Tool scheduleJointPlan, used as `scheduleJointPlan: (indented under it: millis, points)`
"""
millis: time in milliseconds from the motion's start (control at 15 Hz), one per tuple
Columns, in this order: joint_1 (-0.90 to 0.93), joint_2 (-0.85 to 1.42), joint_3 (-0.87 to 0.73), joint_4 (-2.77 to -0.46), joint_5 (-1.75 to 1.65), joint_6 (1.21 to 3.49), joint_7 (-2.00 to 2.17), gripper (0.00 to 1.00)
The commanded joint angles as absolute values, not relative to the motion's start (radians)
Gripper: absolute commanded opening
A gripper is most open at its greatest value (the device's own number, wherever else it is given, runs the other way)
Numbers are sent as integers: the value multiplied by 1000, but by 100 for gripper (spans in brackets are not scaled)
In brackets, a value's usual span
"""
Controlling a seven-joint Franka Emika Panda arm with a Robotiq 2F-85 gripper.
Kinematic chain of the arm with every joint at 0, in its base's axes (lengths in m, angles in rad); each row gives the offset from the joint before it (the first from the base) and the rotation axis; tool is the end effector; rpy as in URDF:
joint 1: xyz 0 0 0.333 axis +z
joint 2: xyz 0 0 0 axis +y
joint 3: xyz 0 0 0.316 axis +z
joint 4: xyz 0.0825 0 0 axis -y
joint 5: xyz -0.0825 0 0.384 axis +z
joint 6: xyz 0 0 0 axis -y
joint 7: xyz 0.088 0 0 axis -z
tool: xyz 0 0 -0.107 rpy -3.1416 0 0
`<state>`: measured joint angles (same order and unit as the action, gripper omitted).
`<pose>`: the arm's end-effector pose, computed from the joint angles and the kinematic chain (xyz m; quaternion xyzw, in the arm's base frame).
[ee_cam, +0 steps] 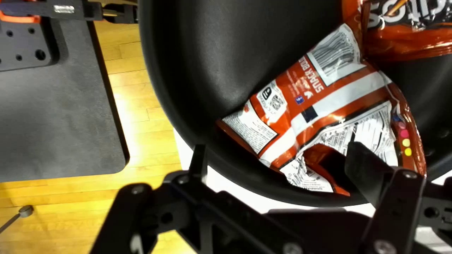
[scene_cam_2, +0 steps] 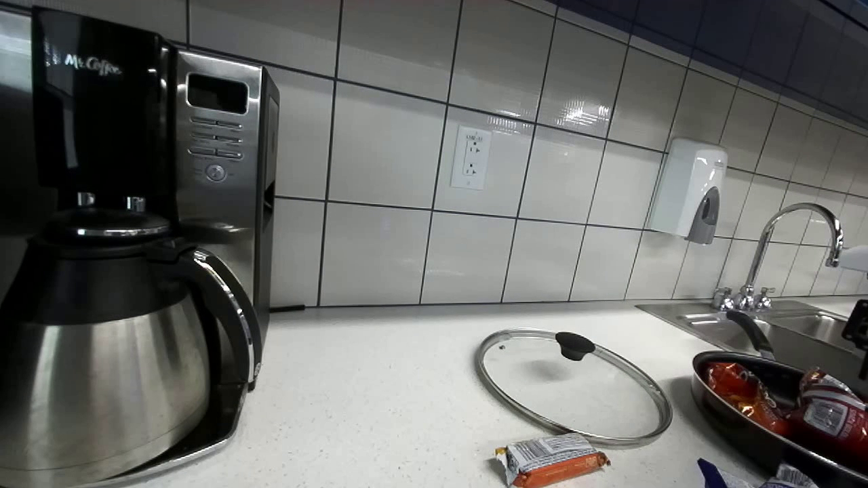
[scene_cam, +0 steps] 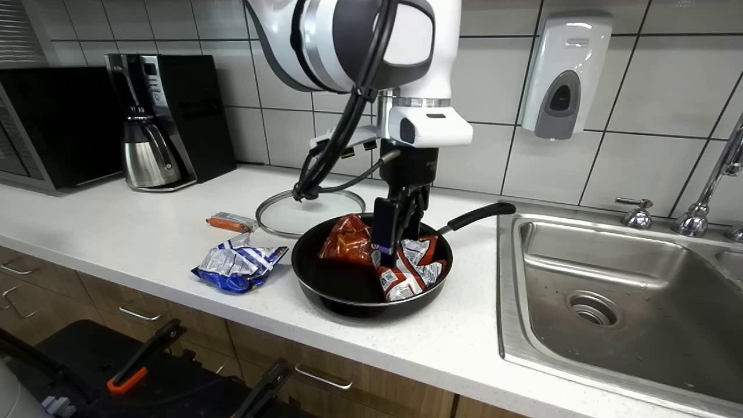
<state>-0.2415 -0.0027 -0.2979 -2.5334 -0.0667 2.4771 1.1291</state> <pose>0.3876 -0.2317 0.2704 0.6910 -0.7221 -0.0200 0.0264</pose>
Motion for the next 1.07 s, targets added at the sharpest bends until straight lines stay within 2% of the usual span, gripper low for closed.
scheduleJointPlan:
  millis: [0, 667, 1000]
  points:
    - [-239, -150, -262, -2647, -114, 2488, 1179, 100]
    - [-223, -390, -79, -2788, -64, 2459, 1152, 100]
    - [-171, -403, 1, -2772, -27, 2442, 1135, 100]
